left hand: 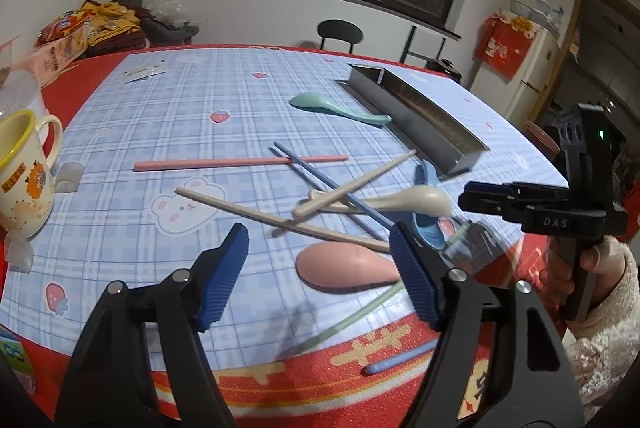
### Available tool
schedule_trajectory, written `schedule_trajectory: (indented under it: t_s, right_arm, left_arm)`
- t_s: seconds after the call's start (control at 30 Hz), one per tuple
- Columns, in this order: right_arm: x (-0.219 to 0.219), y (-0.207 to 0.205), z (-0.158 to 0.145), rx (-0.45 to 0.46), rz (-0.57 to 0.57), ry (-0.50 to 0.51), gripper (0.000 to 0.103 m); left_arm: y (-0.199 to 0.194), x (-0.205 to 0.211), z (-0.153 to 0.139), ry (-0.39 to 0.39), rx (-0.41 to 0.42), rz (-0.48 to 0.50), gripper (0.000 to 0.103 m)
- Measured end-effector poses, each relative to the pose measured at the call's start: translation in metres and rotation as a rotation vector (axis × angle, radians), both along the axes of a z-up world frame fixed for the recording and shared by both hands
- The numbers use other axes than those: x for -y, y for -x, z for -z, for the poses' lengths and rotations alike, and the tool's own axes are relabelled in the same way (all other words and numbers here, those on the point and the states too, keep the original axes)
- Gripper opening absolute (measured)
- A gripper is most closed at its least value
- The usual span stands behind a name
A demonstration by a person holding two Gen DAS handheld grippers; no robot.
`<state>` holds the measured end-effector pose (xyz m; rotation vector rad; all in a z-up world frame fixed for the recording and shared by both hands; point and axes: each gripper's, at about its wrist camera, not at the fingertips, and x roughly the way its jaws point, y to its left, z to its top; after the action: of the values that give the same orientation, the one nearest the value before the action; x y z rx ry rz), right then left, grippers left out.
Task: Organize utensils
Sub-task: 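Move both grippers back over the scattered utensils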
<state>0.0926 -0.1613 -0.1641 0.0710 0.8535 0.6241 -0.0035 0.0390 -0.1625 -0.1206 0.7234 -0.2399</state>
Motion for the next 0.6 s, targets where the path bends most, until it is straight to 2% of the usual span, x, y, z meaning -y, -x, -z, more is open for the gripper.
schedule_trajectory:
  t_s: [0.17,0.4,0.6]
  right_arm:
    - [0.006,0.008,0.003,-0.012,0.001,0.015,0.044]
    - [0.016,0.011,0.008,-0.041,0.015,0.008,0.044]
    - [0.016,0.001,0.009,-0.071,0.035,-0.031,0.044]
  left_arm:
    - [0.003,0.007,0.008,-0.031,-0.028,0.032,0.066]
    - [0.003,0.007,0.016,0.003,-0.057,0.031,0.063]
    - [-0.004,0.001,0.008,0.025,-0.055,0.028,0.063]
